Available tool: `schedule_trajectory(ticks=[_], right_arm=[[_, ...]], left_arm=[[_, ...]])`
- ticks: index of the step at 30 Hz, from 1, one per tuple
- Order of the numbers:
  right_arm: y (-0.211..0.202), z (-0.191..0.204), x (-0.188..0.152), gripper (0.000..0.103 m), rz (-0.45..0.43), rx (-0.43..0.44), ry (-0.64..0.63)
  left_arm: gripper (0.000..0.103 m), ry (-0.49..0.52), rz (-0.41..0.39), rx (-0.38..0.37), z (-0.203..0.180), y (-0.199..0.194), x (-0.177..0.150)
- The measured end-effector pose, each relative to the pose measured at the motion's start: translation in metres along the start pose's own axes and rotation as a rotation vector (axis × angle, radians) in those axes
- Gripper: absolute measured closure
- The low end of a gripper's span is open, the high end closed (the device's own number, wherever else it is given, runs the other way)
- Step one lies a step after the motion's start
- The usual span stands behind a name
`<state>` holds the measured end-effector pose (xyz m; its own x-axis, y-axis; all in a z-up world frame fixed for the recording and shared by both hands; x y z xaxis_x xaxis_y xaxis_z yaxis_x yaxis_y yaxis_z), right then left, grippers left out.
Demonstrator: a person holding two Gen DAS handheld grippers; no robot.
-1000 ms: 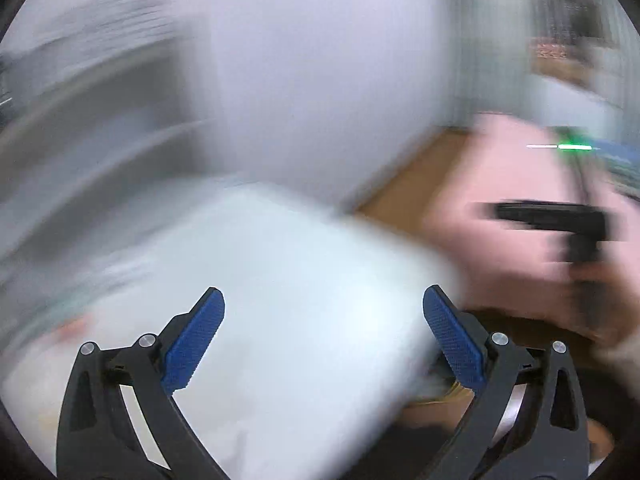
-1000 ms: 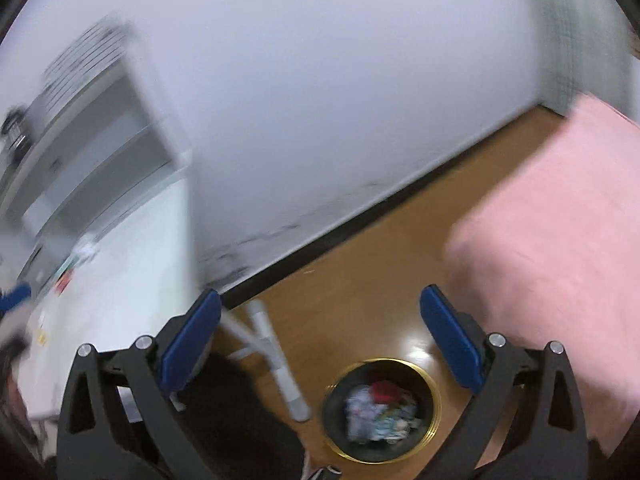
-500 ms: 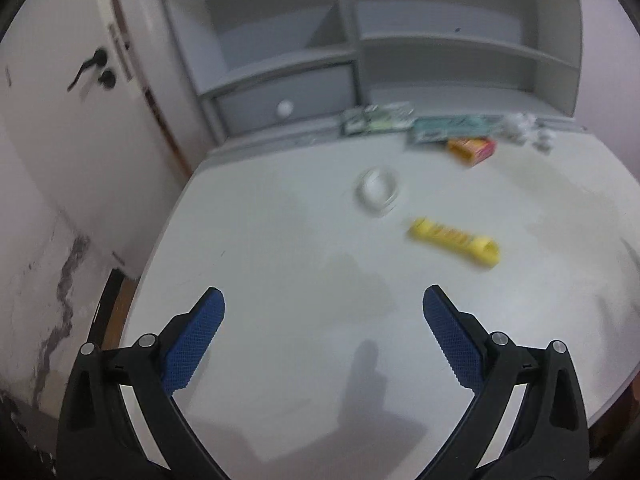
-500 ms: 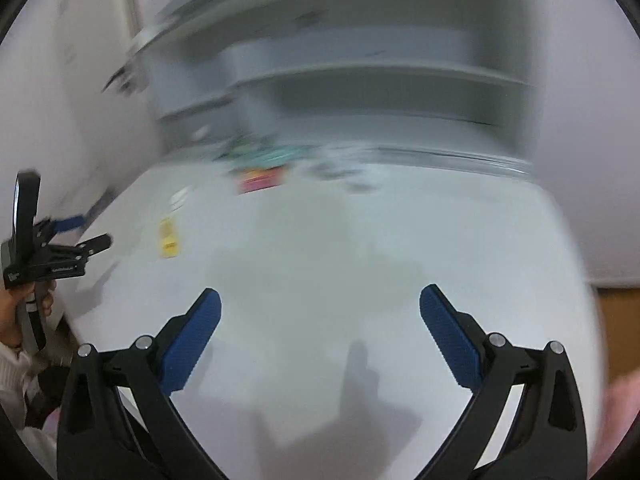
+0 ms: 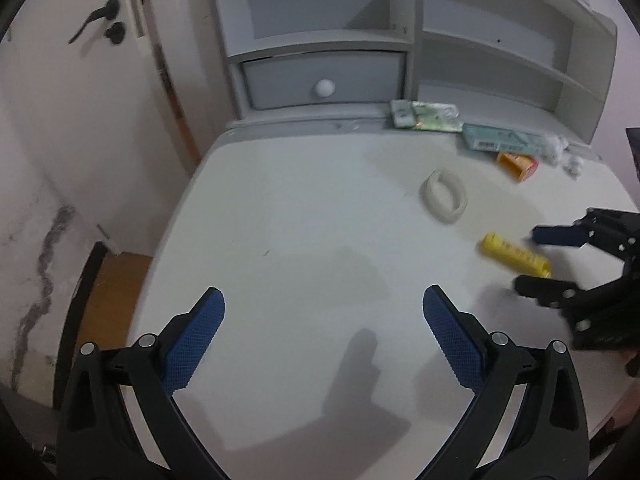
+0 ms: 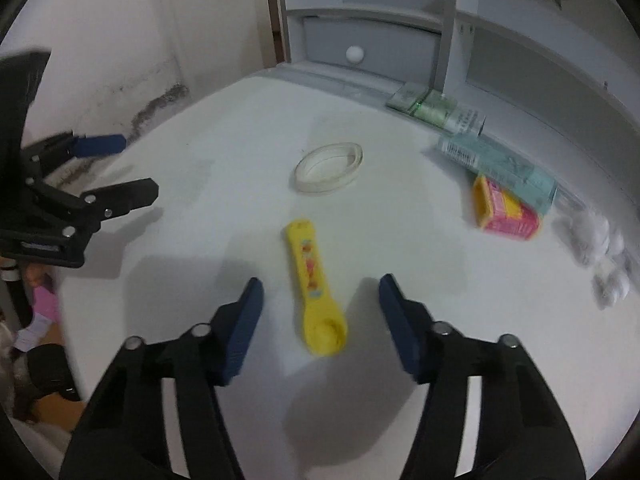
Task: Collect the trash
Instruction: 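Grasp the yellow plastic spoon with the right tool while the left tool grasps the white tape roll, then carry the spoon and tape roll over the black bin with both tools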
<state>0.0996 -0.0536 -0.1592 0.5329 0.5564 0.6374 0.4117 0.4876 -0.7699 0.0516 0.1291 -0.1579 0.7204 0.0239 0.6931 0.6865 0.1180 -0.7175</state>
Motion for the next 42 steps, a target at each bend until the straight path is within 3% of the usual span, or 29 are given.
schedule_trajectory(ticks=[1, 4, 12, 18, 19, 20, 24, 26, 38, 42], right_arm=[[0.0, 0.001, 0.002, 0.071, -0.002, -0.011, -0.01], [-0.002, -0.001, 0.004, 0.089, 0.0, -0.006, 0.0], [-0.038, -0.081, -0.038, 0.089, -0.026, -0.155, 0.149], [-0.069, -0.133, -0.072, 0.089, -0.043, -0.232, 0.282], [-0.072, -0.135, -0.075, 0.089, -0.044, -0.233, 0.289], [-0.074, -0.135, -0.076, 0.089, -0.048, -0.229, 0.294], [-0.082, -0.134, -0.077, 0.089, -0.072, -0.249, 0.292], [-0.087, -0.136, -0.079, 0.089, -0.091, -0.252, 0.307], [-0.091, -0.147, -0.073, 0.089, -0.137, -0.274, 0.363], [-0.095, -0.143, -0.071, 0.089, -0.168, -0.256, 0.352]], left_arm=[[0.007, 0.006, -0.001, -0.013, -0.005, 0.004, 0.005], [0.007, 0.026, -0.004, -0.061, -0.025, 0.016, 0.02], [0.007, 0.113, 0.005, -0.14, -0.08, 0.047, 0.051], [0.007, 0.14, 0.033, -0.134, -0.097, 0.074, 0.061], [0.01, 0.142, 0.039, -0.127, -0.099, 0.078, 0.061], [0.022, 0.145, 0.046, -0.123, -0.099, 0.082, 0.061], [0.039, 0.13, 0.044, -0.172, -0.104, 0.086, 0.064], [0.067, 0.143, 0.03, -0.182, -0.107, 0.083, 0.065], [0.07, 0.109, 0.016, -0.223, -0.123, 0.067, 0.062], [0.07, 0.118, 0.0, -0.306, -0.158, 0.044, 0.068]])
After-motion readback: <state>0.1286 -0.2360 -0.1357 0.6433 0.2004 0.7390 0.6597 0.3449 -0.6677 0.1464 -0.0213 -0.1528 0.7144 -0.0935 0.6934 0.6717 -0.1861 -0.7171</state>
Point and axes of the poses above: each gripper's, at about its wrist camera, not at the fingertips, and y roughly the way its jaws point, z to its left, x to its top, the point moved 10 cm from there along y, roughly the way its jaws point, and after that the axes turned 2 degrees about -z, right-handed, at the moved point
